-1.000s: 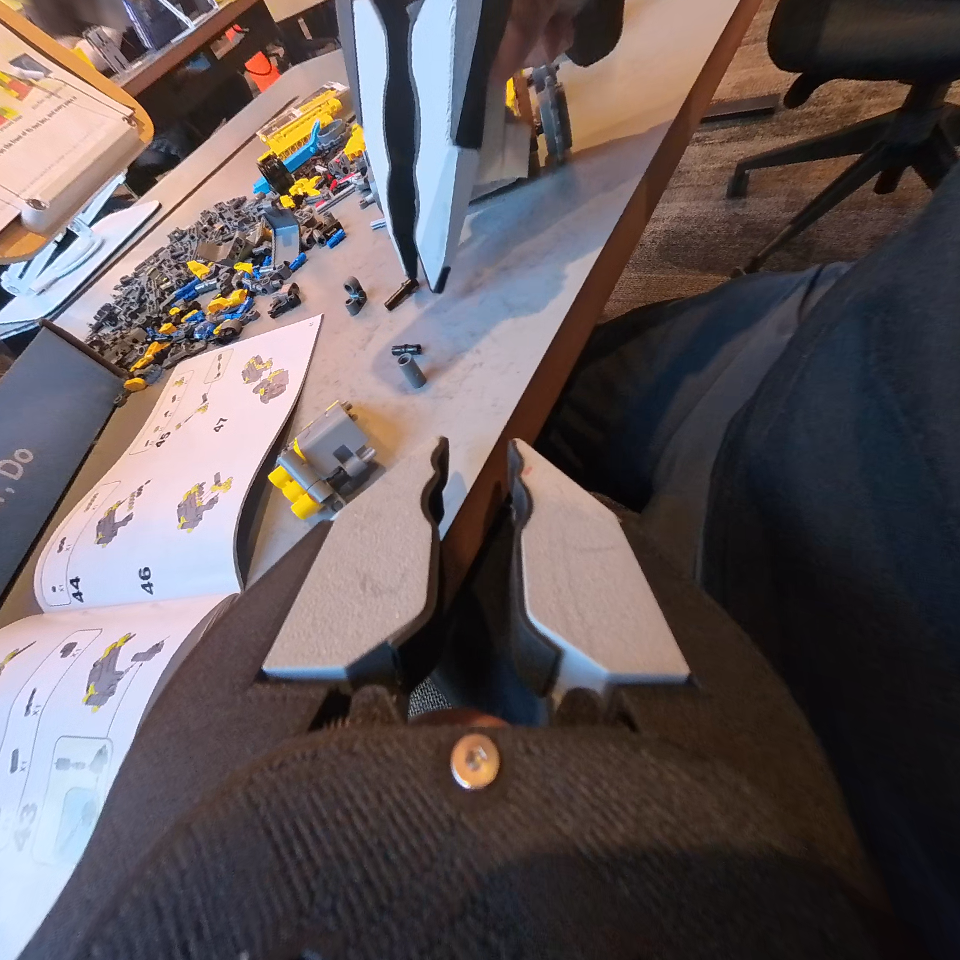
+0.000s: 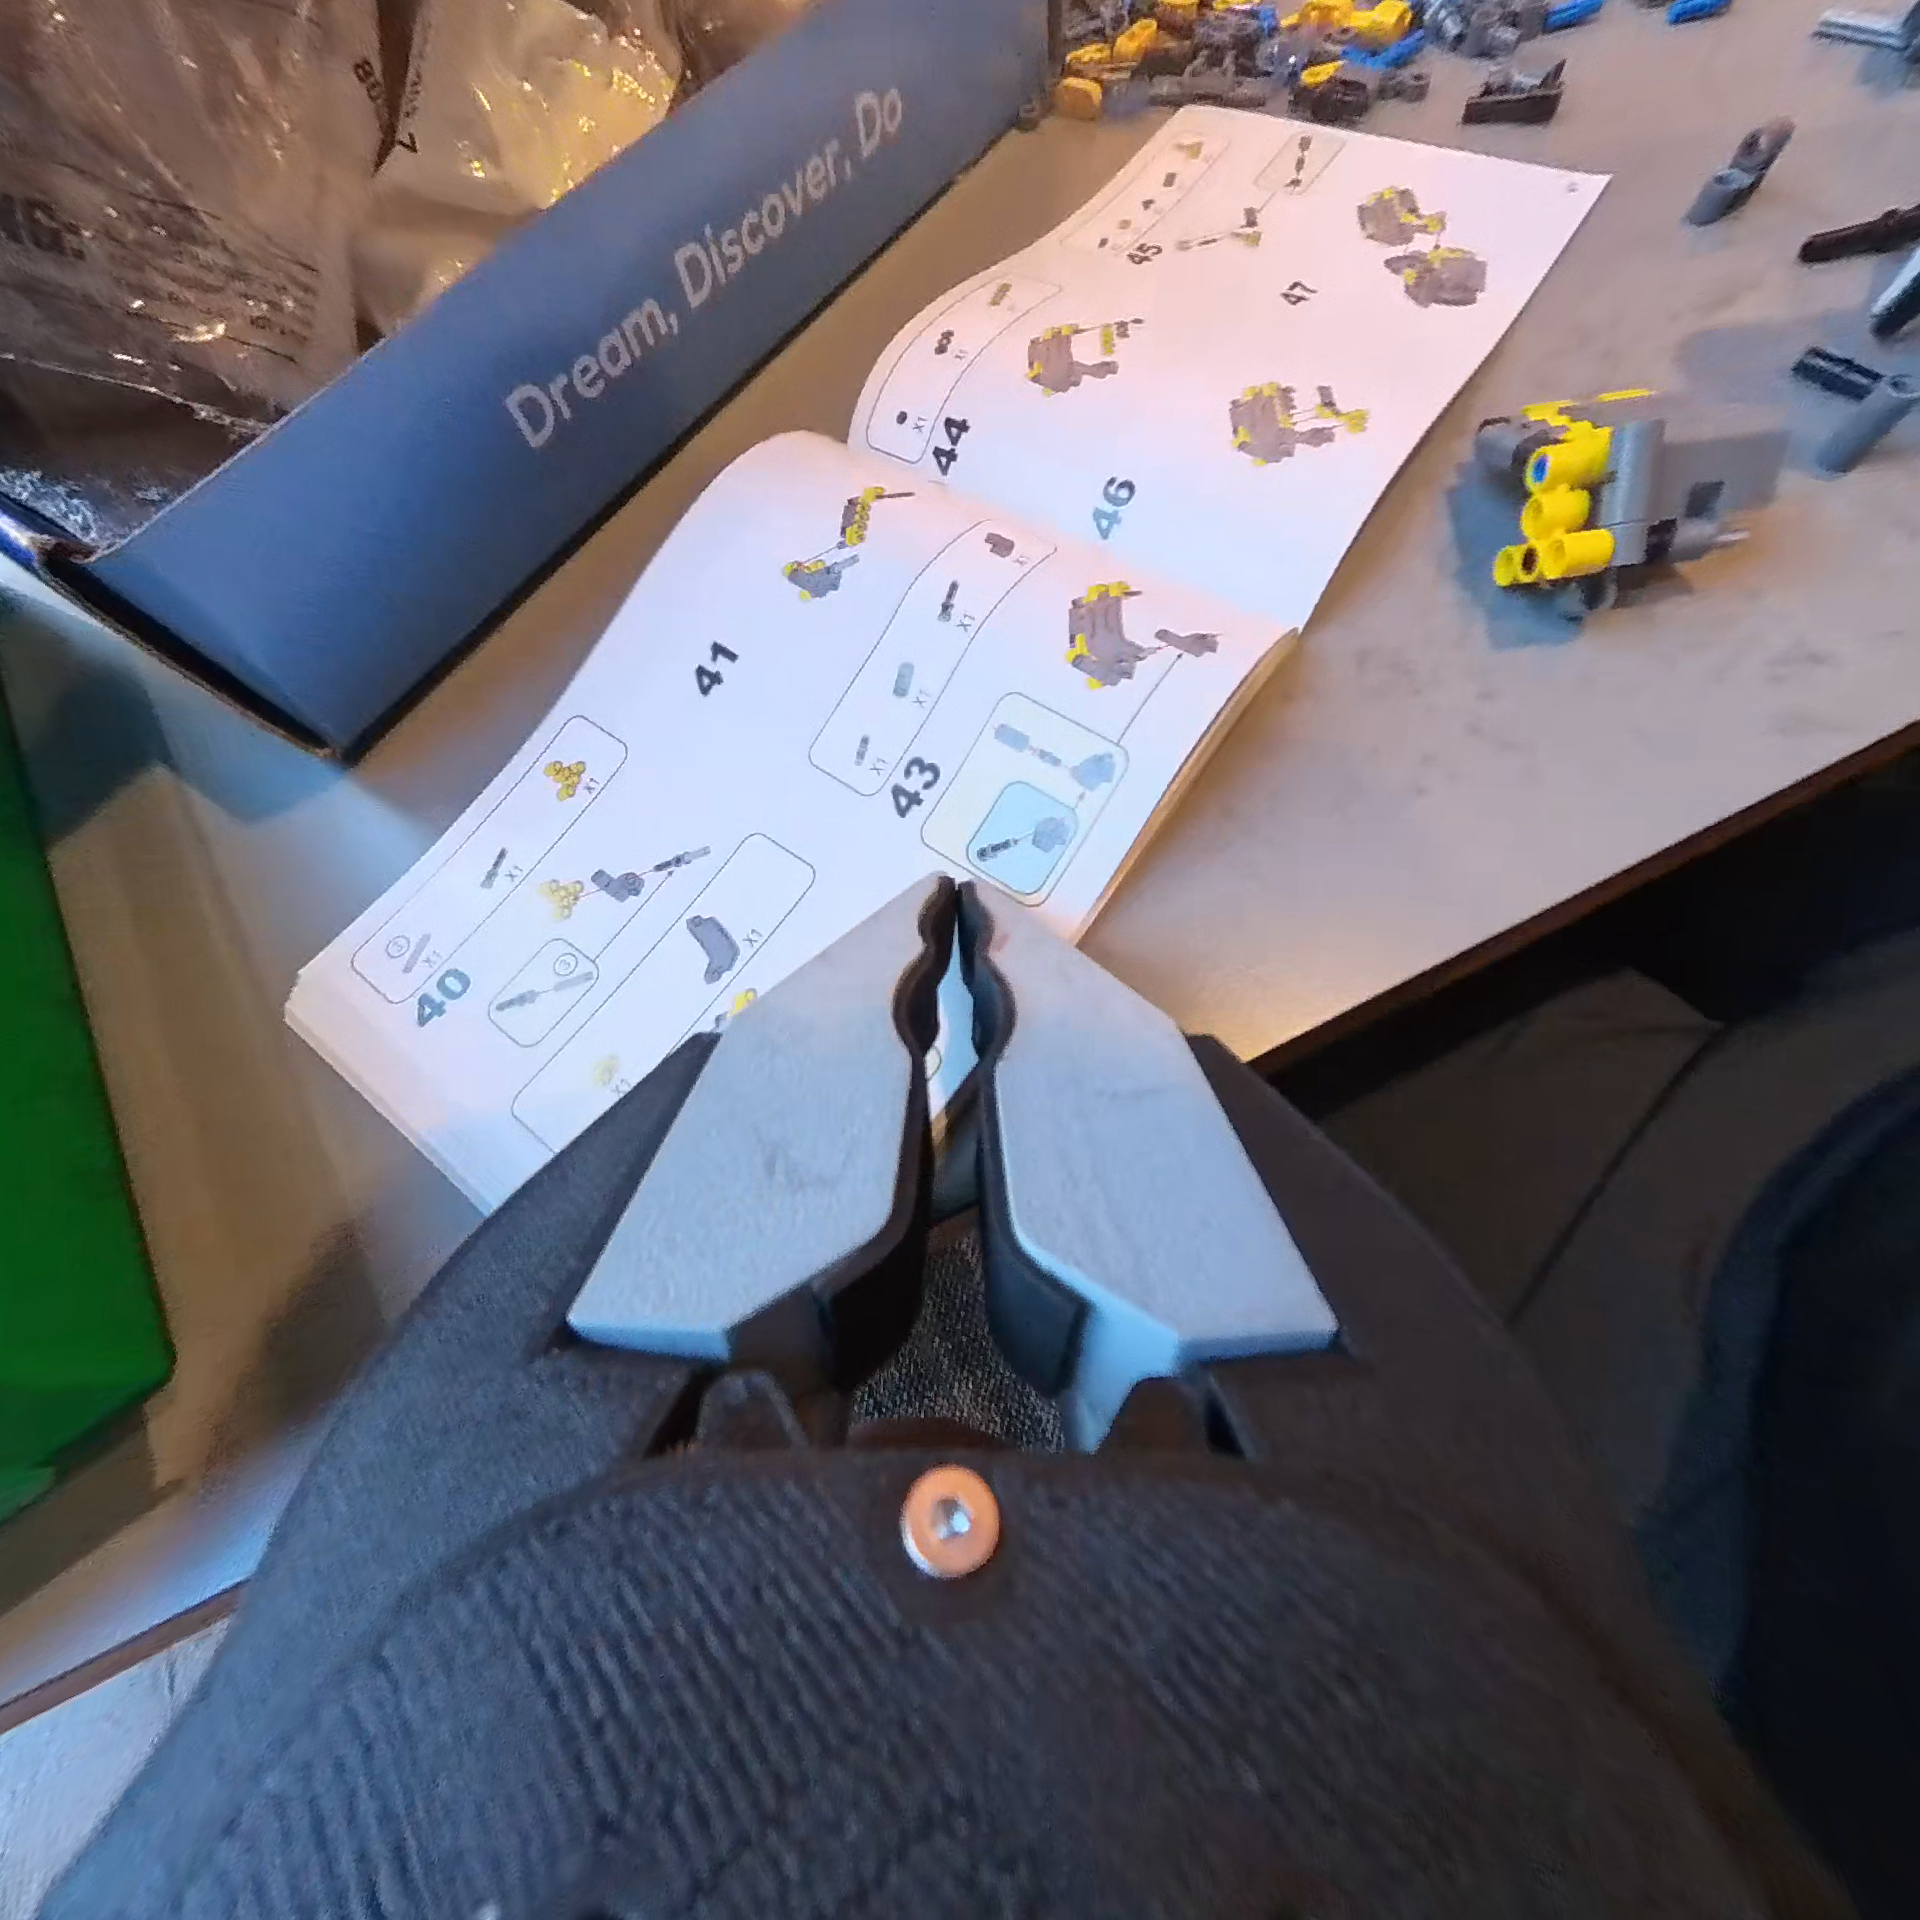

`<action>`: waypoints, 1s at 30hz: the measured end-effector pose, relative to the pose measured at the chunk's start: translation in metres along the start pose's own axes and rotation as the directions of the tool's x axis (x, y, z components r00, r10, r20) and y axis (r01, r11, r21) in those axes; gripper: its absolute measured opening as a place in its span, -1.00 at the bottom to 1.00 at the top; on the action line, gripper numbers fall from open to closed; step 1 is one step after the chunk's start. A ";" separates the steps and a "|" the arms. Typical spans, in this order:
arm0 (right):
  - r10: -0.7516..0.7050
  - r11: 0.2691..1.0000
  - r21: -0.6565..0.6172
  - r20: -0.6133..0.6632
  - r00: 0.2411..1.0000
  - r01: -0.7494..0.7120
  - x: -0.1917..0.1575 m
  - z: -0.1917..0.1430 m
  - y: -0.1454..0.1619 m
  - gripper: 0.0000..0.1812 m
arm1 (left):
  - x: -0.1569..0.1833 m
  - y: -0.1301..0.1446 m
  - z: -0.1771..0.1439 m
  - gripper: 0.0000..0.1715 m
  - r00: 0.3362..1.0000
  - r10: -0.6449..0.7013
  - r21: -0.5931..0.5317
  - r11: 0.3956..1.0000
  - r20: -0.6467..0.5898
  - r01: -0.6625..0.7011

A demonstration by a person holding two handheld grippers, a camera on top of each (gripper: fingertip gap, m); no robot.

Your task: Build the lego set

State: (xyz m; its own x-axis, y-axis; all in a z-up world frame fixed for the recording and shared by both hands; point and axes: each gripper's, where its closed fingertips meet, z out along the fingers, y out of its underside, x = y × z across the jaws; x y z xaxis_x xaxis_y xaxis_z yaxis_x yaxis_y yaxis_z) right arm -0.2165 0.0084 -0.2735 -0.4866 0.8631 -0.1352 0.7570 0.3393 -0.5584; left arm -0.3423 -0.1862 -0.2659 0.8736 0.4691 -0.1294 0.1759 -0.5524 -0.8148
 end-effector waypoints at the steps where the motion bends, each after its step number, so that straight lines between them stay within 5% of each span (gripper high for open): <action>1: -0.002 1.000 -0.005 0.000 1.000 0.002 0.001 0.001 0.001 -0.80 | -0.001 0.000 0.000 -1.00 1.000 -0.002 0.004 1.000 0.002 0.002; 18: -0.021 1.000 0.004 0.009 1.000 0.021 0.002 0.000 0.001 -0.83 | 0.013 -0.017 -0.003 -1.00 0.999 -0.011 0.115 0.993 -0.040 0.015; 30: -0.050 0.997 0.054 -0.063 0.997 0.054 0.019 -0.014 -0.011 -0.82 | 0.004 0.004 -0.004 -1.00 0.998 -0.047 0.064 0.997 -0.030 0.049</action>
State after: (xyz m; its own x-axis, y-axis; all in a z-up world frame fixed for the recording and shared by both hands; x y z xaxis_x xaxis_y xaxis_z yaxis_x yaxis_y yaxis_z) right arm -0.2281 0.0265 -0.2585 -0.4954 0.8669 -0.0548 0.7049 0.3644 -0.6086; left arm -0.3363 -0.1894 -0.2668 0.8777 0.4735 -0.0733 0.1893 -0.4833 -0.8547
